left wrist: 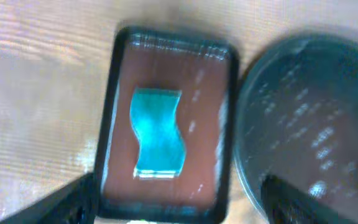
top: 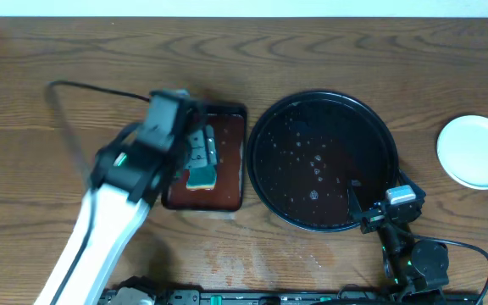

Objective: Clean dirty plates on tray and stack at the side

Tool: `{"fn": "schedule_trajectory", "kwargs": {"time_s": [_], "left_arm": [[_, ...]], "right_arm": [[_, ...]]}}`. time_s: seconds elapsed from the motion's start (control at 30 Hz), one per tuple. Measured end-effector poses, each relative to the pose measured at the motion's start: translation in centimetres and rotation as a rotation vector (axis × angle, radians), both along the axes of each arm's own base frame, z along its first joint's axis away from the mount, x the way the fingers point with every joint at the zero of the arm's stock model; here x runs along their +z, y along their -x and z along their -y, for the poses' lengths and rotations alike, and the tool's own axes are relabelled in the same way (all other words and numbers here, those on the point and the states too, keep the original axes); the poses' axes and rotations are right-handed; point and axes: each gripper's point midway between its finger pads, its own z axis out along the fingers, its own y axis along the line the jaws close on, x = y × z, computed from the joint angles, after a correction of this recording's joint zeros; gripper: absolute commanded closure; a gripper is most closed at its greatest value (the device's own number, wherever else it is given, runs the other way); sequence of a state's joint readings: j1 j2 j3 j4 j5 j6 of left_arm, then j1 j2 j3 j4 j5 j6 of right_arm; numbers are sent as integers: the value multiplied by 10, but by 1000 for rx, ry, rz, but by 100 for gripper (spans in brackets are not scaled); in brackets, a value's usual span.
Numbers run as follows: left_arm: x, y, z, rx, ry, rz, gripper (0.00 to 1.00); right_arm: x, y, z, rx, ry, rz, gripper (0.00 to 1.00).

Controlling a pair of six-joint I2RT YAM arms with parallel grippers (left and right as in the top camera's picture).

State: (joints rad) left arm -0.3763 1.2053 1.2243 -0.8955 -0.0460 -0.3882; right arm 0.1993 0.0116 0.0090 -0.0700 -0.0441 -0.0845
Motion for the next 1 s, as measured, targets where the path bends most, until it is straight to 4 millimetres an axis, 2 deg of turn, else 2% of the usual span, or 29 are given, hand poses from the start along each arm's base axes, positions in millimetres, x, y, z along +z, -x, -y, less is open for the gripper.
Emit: {"fn": "schedule_trajectory", "kwargs": {"time_s": [0.07, 0.13, 0.2, 0.27, 0.4, 0.53, 0.63, 0.77, 1.0], "left_arm": [[30, -1, -5, 14, 46, 150, 16], [50, 2, -15, 41, 85, 270, 16], [59, 7, -30, 82, 108, 362, 16], [56, 14, -47, 128, 120, 420, 16], [37, 31, -78, 214, 137, 529, 16], [18, 47, -96, 263, 148, 636, 16], [7, 57, -102, 271, 147, 747, 16], [-8, 61, -104, 256, 131, 825, 16], [-56, 57, -104, 240, 97, 814, 16]], "right_arm": [[0, 0, 0, 0, 0, 1, 1], [0, 0, 0, 0, 0, 0, 1], [0, 0, 0, 0, 0, 0, 1], [0, 0, 0, 0, 0, 1, 1], [0, 0, 0, 0, 0, 0, 1], [0, 0, 0, 0, 0, 0, 1], [0, 0, 0, 0, 0, 0, 1], [0, 0, 0, 0, 0, 0, 1], [0, 0, 0, 0, 0, 0, 1]]}}
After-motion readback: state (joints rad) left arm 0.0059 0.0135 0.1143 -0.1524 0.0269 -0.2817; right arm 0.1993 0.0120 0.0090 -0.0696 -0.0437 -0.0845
